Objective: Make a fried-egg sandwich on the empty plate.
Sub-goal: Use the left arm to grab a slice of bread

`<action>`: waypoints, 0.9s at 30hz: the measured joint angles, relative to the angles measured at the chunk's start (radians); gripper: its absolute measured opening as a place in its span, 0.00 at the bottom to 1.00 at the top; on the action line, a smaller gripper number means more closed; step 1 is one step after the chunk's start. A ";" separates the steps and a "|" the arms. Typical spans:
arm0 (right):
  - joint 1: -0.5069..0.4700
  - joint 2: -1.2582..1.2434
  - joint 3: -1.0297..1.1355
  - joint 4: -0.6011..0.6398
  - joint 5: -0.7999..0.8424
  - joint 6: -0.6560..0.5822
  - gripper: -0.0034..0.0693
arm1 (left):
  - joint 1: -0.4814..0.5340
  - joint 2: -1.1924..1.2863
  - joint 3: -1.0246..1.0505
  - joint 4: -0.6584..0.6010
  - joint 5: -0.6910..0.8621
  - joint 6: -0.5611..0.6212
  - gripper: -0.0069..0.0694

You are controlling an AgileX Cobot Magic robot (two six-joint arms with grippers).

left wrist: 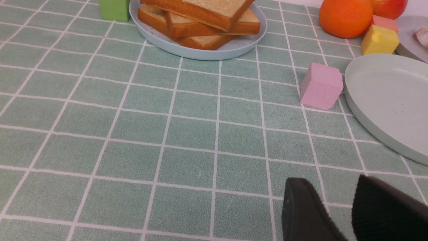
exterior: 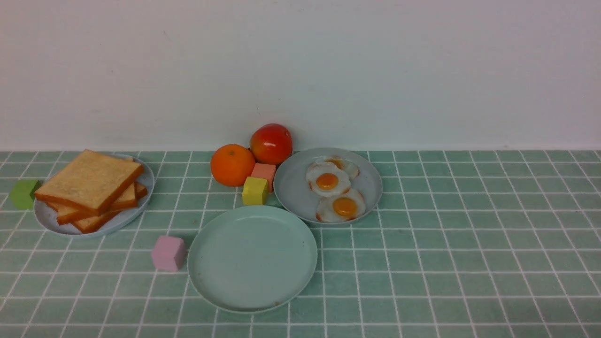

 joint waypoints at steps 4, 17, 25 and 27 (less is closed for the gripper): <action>0.000 0.000 0.000 0.000 0.000 0.000 0.38 | 0.000 0.000 0.000 0.000 0.000 0.000 0.40; 0.000 0.000 0.000 0.000 0.000 0.000 0.38 | 0.000 0.000 0.000 -0.013 -0.051 -0.010 0.40; 0.000 0.000 0.000 0.000 0.000 0.000 0.38 | 0.000 0.000 0.000 -0.344 -0.355 -0.218 0.40; 0.000 0.000 0.000 0.000 0.000 0.000 0.38 | 0.000 0.000 0.000 -0.396 -0.431 -0.245 0.40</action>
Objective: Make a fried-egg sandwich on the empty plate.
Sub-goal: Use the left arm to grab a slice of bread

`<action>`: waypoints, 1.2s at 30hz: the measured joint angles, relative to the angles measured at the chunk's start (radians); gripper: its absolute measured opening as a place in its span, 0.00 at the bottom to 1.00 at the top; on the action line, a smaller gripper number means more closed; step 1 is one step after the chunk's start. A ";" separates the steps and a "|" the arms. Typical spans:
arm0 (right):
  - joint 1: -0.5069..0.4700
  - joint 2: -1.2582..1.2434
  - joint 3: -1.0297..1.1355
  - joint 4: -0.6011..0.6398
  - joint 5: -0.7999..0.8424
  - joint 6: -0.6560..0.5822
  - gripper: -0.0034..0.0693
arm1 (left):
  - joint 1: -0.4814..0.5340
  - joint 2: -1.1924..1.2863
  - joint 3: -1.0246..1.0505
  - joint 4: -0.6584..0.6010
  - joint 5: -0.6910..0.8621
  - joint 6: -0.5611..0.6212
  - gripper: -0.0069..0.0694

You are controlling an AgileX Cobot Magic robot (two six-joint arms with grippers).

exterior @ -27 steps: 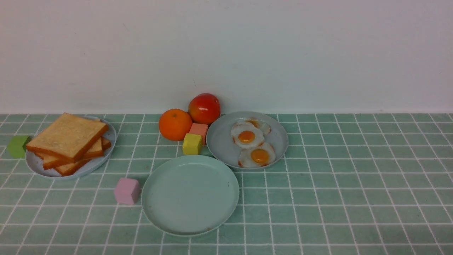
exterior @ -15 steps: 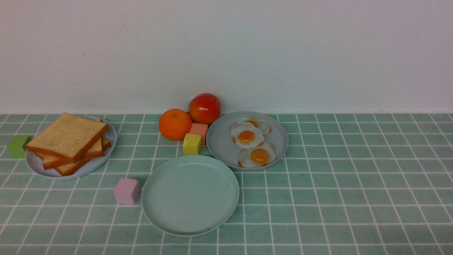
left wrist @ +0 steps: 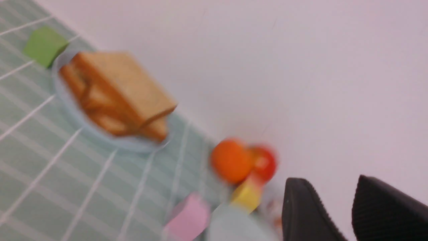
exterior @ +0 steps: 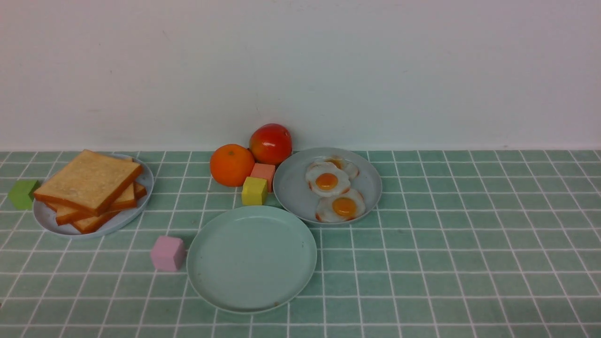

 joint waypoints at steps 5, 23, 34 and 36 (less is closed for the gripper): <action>0.000 0.000 0.000 0.000 0.000 0.000 0.38 | 0.000 0.000 -0.027 -0.051 0.013 -0.054 0.38; 0.000 0.001 -0.045 0.446 -0.204 0.251 0.38 | 0.000 0.890 -0.762 0.147 0.793 0.393 0.07; 0.043 0.375 -0.712 0.423 0.534 -0.252 0.13 | 0.000 1.455 -1.059 0.360 0.597 0.431 0.07; 0.086 0.437 -0.796 0.419 0.577 -0.272 0.09 | 0.000 1.553 -1.128 0.394 0.594 0.431 0.07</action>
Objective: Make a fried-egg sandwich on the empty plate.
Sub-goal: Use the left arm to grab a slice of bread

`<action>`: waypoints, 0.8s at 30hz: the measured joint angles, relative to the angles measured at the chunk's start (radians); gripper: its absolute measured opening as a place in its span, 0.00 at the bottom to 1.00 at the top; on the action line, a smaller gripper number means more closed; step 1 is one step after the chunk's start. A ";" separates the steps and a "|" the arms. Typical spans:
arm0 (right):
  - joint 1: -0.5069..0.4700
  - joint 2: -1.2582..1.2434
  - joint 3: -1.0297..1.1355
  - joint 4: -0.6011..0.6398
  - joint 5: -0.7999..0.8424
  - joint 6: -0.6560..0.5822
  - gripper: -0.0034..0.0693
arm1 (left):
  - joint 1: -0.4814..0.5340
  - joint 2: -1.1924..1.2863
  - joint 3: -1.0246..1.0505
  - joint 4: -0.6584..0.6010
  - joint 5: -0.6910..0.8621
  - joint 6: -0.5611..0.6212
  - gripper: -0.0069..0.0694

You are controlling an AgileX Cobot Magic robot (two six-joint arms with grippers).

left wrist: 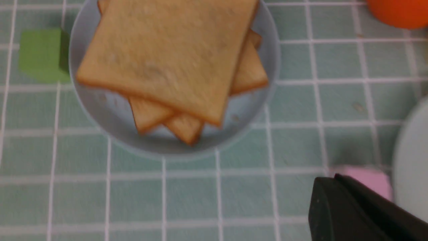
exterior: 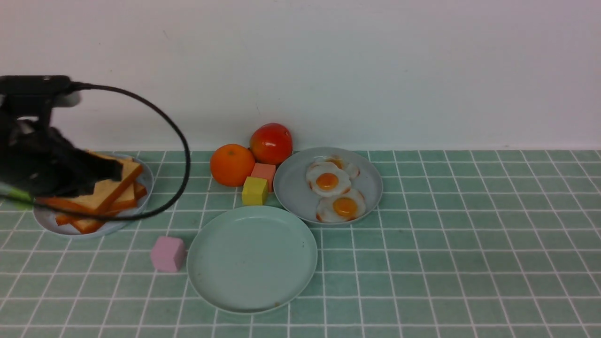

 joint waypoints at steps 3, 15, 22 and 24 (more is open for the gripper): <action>0.072 0.086 -0.094 -0.002 0.033 -0.014 0.08 | 0.000 0.161 -0.136 0.062 -0.001 0.013 0.10; 0.131 0.163 -0.130 -0.011 0.059 -0.016 0.08 | 0.000 0.413 -0.302 0.148 0.010 0.051 0.60; 0.131 0.163 -0.131 -0.001 0.058 -0.016 0.09 | -0.002 0.454 -0.309 0.232 0.007 0.051 0.45; 0.131 0.163 -0.132 0.004 0.058 -0.016 0.09 | -0.002 0.454 -0.309 0.245 0.007 0.051 0.31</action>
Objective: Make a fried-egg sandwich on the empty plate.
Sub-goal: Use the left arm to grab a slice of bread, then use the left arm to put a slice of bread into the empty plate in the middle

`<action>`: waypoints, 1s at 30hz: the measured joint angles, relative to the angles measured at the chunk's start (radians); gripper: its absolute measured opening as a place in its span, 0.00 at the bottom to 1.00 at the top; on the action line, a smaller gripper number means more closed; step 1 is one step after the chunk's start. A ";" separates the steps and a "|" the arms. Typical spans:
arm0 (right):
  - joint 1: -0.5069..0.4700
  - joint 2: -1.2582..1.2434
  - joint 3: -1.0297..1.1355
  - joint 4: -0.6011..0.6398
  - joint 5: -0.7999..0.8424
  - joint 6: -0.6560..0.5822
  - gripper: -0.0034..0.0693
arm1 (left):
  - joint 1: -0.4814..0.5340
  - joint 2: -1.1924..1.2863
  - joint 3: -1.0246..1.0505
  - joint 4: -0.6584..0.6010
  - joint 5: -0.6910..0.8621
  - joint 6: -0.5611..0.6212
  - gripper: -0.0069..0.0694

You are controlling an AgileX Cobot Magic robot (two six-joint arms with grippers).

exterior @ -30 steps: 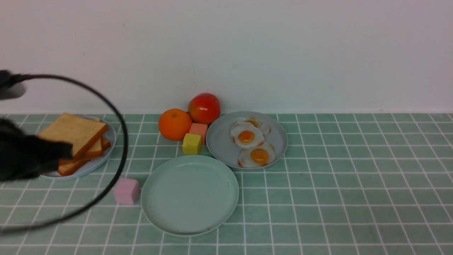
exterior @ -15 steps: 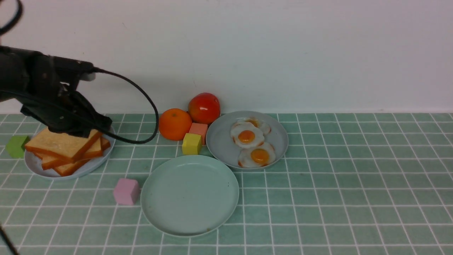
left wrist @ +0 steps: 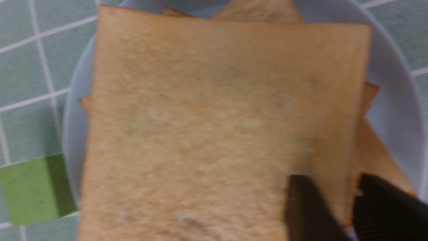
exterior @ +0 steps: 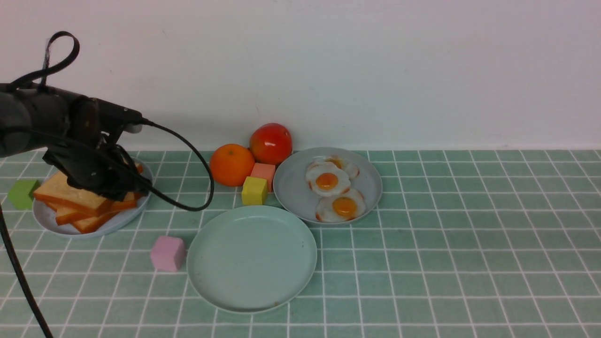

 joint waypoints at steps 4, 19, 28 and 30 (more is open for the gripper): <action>0.000 0.000 0.000 0.000 0.000 0.000 0.10 | 0.001 -0.001 -0.001 0.006 0.008 0.000 0.11; 0.000 0.000 -0.001 0.001 0.028 0.000 0.11 | -0.097 -0.297 0.001 0.006 0.125 -0.003 0.08; 0.000 0.000 -0.001 -0.005 0.028 -0.001 0.12 | -0.349 -0.370 0.142 -0.035 0.187 -0.020 0.07; 0.000 0.000 -0.001 -0.007 0.029 -0.001 0.13 | -0.446 -0.369 0.206 -0.040 0.184 -0.035 0.07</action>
